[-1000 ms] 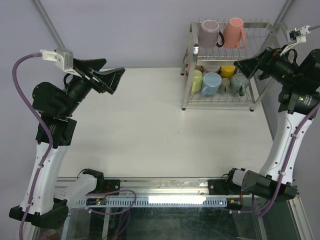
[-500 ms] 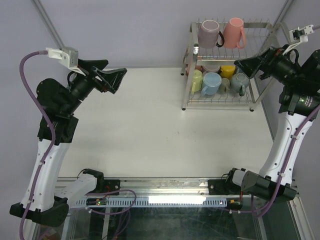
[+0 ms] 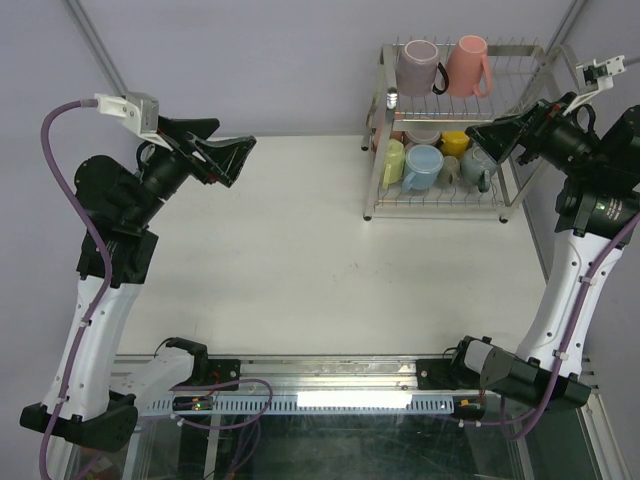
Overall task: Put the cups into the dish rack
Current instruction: Reset both arms
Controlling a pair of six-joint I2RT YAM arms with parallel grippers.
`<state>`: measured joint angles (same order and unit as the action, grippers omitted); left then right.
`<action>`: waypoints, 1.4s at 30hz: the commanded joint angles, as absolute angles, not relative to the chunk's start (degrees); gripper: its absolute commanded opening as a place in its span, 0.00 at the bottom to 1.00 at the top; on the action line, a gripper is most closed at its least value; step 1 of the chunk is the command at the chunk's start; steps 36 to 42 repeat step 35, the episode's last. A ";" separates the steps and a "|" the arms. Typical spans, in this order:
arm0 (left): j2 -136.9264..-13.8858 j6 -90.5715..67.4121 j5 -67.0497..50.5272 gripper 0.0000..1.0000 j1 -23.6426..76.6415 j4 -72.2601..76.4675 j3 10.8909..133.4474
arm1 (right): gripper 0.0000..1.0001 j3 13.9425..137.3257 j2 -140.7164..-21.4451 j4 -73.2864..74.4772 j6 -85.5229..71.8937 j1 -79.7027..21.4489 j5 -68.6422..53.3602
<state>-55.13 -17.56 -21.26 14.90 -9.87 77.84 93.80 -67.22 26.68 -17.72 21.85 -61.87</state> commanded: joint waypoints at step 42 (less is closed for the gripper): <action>-54.71 -20.37 -22.76 0.99 14.60 -6.40 80.68 | 1.00 103.56 -68.39 23.59 -18.33 22.24 -53.69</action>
